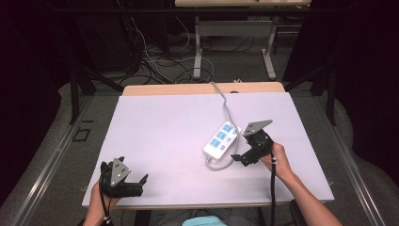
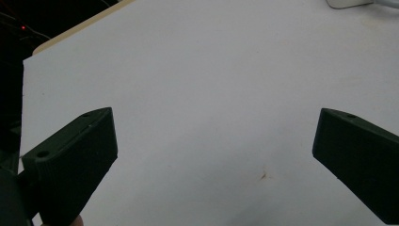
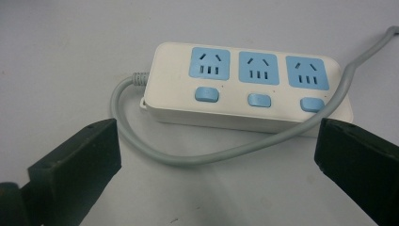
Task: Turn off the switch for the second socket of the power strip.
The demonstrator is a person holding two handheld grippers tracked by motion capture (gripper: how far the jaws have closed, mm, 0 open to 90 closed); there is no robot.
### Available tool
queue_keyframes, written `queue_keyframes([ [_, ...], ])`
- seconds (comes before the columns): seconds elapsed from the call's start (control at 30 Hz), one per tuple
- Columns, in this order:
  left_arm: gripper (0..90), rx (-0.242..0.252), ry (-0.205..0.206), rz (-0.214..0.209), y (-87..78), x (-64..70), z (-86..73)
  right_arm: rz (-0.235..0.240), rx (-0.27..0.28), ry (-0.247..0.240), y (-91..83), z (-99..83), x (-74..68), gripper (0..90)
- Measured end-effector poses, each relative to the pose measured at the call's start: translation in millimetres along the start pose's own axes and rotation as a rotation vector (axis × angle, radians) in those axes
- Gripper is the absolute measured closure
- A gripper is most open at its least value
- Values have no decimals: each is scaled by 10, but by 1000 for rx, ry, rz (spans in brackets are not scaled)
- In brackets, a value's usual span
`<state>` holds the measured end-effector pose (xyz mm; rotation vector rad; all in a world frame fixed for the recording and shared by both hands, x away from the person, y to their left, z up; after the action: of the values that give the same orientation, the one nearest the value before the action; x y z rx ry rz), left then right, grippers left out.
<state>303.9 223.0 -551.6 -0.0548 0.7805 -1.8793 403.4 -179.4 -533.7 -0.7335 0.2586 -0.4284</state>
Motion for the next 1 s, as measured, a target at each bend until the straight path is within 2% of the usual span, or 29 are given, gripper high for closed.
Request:
queue_keyframes([
  [0.03,3,1,-1,1,-1,0,1,-12,2,0,8,7,13,6],
  [0.07,3,2,1,4,-2,-3,3,-8,-12,11,13,17,18,6],
  [0.1,3,4,-4,3,-3,0,4,-1,3,4,19,27,24,5],
  [0.33,3,4,-6,0,3,1,4,5,-5,14,45,60,67,3],
  [0.37,3,8,-7,4,7,1,5,9,9,20,59,73,69,3],
  [0.4,3,3,-5,1,3,0,4,7,-8,28,53,78,75,4],
  [0.47,4,5,-7,2,1,0,6,18,-5,16,65,88,87,4],
  [0.53,4,5,-6,3,-1,-2,5,23,-17,29,79,101,89,3],
  [0.57,4,5,-6,2,-1,-2,4,20,-5,32,97,108,93,1],
  [0.6,4,6,-6,2,-1,-2,4,24,-8,18,99,111,108,1],
  [0.67,4,5,-5,2,1,-4,4,33,-5,23,108,129,118,0],
  [0.73,4,6,-6,1,1,-2,5,30,-1,30,108,134,119,0],
  [0.77,4,6,-5,2,0,-1,5,11,0,38,114,140,130,1],
  [0.87,4,5,-5,3,-2,0,4,34,-12,37,118,157,145,8],
  [1.0,4,3,-3,3,0,1,4,24,-6,36,142,171,168,10],
])
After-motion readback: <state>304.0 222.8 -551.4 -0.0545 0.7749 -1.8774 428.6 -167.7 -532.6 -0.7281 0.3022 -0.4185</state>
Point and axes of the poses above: each handheld gripper's, and its own axes: y roughly forward along the jaws, z roughly out of its top, x roughly to its right, the point moved 5 cm from there along y, roughly forward along the jaws, and after that the axes turned 7 degrees about z, right-handed, at the moved point
